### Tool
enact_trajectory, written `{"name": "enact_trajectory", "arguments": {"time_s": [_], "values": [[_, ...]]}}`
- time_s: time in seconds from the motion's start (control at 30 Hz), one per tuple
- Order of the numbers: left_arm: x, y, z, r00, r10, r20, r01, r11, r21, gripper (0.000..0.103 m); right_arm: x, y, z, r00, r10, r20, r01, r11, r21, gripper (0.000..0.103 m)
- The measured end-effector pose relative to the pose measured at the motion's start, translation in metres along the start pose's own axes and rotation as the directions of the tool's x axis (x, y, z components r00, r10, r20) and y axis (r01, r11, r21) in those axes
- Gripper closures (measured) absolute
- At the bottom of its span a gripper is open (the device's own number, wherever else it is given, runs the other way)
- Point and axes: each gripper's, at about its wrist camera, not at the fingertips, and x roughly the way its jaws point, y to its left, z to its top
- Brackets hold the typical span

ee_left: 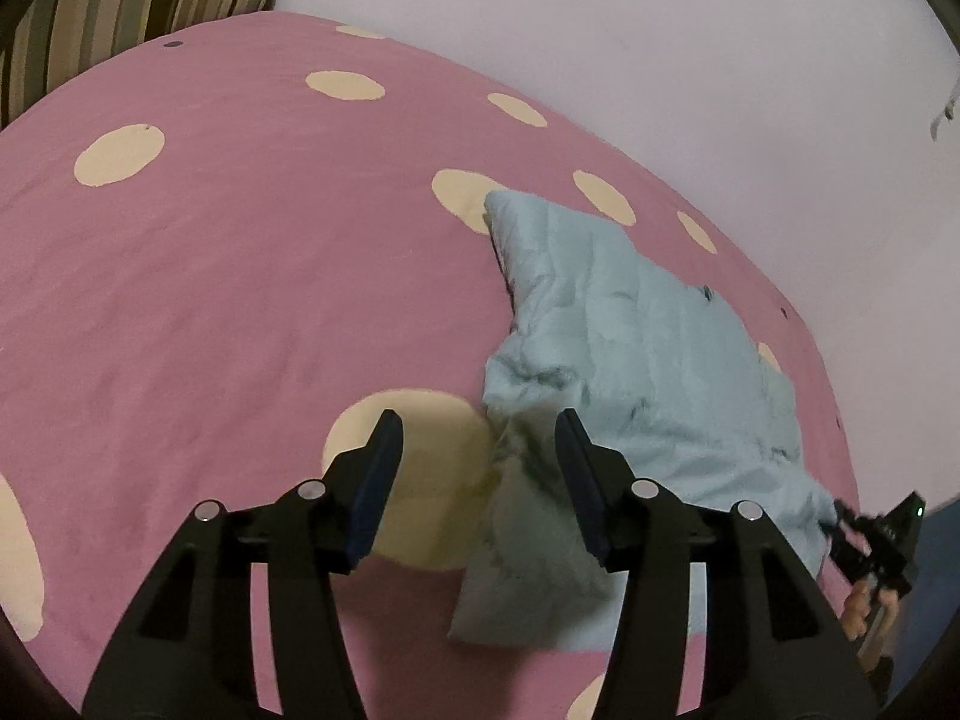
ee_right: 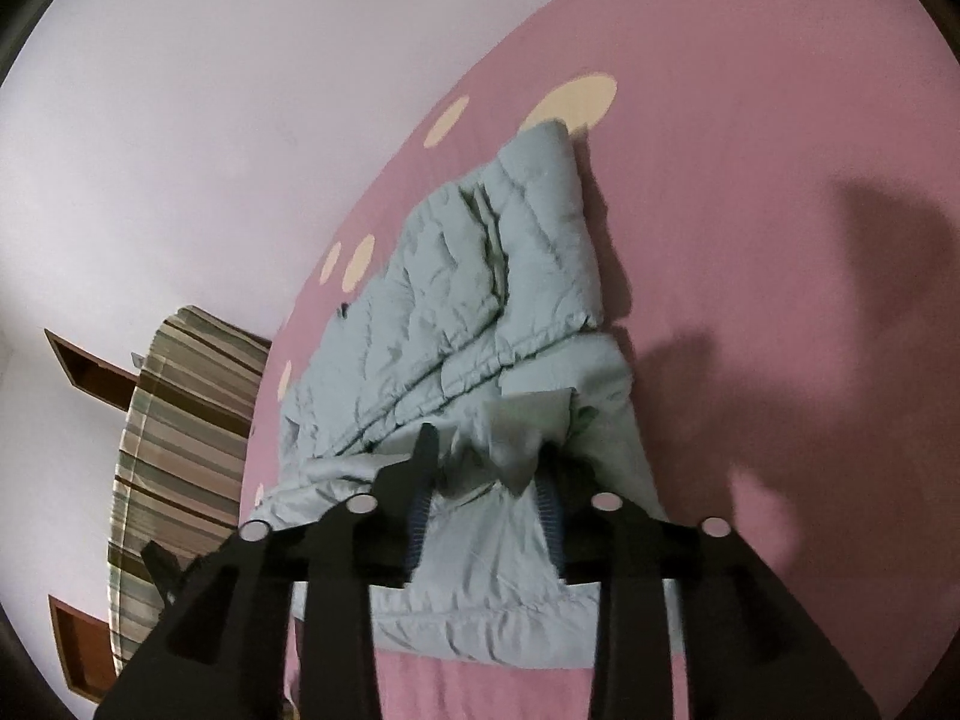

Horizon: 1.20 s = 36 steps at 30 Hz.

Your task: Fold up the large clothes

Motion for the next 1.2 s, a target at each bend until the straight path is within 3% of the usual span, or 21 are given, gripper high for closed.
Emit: {"name": "enact_trajectory", "arguments": {"time_s": [0.1,0.37,0.6,0.7,0.83,1.2], "values": [[-0.004,0.003,-0.009,1.000,-0.015,-0.010,0.016,1.000,0.024,0.050,-0.013,-0.002,0.001,0.999,-0.018,0.040,0.018,1.000,-0.008,0.058],[0.009,-0.016,-0.021,0.998,-0.015,-0.057,0.024,0.987,0.161,0.050,-0.020,-0.009,-0.005,0.997,-0.066,0.043,0.068,0.996,-0.057,0.057],[0.036,-0.029,-0.010,0.995,-0.012,-0.094,0.033,0.973,0.226,0.050,-0.002,0.003,-0.008,0.995,-0.099,0.000,0.097,0.980,-0.175,0.057],[0.047,-0.032,-0.004,0.994,-0.010,-0.111,0.037,0.969,0.245,0.050,0.007,0.004,-0.002,0.995,-0.097,-0.012,0.093,0.974,-0.205,0.049],[0.057,-0.037,0.001,0.991,-0.008,-0.135,0.044,0.963,0.267,0.050,0.019,0.007,0.006,0.994,-0.102,-0.030,0.092,0.966,-0.241,0.048],[0.063,-0.054,0.003,0.994,0.022,-0.109,0.019,0.935,0.353,0.059,0.044,0.016,0.019,0.989,-0.140,-0.048,0.112,0.921,-0.373,0.048]]}}
